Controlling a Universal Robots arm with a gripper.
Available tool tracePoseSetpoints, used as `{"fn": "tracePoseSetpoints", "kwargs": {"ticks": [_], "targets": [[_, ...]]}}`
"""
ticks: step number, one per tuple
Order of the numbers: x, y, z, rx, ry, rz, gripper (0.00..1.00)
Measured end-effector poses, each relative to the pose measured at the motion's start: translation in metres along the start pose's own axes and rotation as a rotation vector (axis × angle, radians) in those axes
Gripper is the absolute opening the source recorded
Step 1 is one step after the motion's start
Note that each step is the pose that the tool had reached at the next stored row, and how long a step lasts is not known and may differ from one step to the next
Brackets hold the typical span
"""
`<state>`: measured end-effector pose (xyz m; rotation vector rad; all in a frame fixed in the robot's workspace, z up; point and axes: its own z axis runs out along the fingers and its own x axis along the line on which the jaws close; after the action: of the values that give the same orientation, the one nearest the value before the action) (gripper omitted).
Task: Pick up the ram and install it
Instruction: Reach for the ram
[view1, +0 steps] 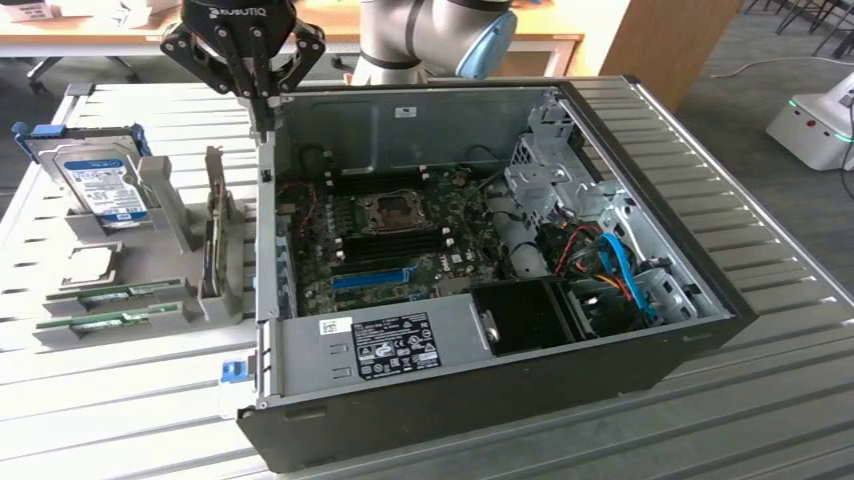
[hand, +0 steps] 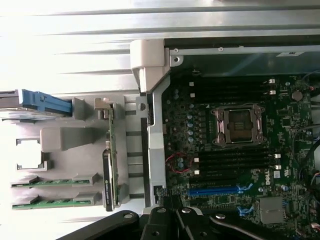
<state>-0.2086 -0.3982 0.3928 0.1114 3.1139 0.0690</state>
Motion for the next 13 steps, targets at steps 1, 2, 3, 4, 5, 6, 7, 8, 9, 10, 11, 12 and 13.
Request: {"fn": "tracePoseSetpoints", "kwargs": {"ticks": [1,2,3,4,5,6,7,8,9,10,11,12,13], "targets": [[0.001,-0.0001,0.0000,0.0000,-0.0001,0.000,0.11],[0.003,-0.0001,-0.0001,0.0001,0.0000,0.000,0.11],[0.004,-0.0002,-0.0001,0.0001,0.0000,0.000,0.11],[0.005,-0.0003,-0.0001,0.0001,0.0000,0.000,0.11],[0.006,-0.0004,-0.0002,0.0001,0.0000,0.000,0.11],[0.008,-0.0005,-0.0002,0.0000,0.0000,0.000,0.11],[0.009,-0.0005,-0.0002,0.0001,0.0000,0.000,0.11],[0.010,-0.0006,-0.0002,0.0000,0.0000,0.000,0.11],[0.012,-0.0007,-0.0002,0.0000,0.0000,0.000,0.11],[0.013,-0.0008,-0.0002,0.0000,0.0000,0.000,0.11],[0.014,-0.0008,-0.0003,0.0001,0.0000,0.000,0.11],[0.016,-0.0009,-0.0003,0.0001,0.0000,0.000,0.11],[0.017,-0.0010,-0.0004,0.0002,0.0001,0.000,0.11]]}}
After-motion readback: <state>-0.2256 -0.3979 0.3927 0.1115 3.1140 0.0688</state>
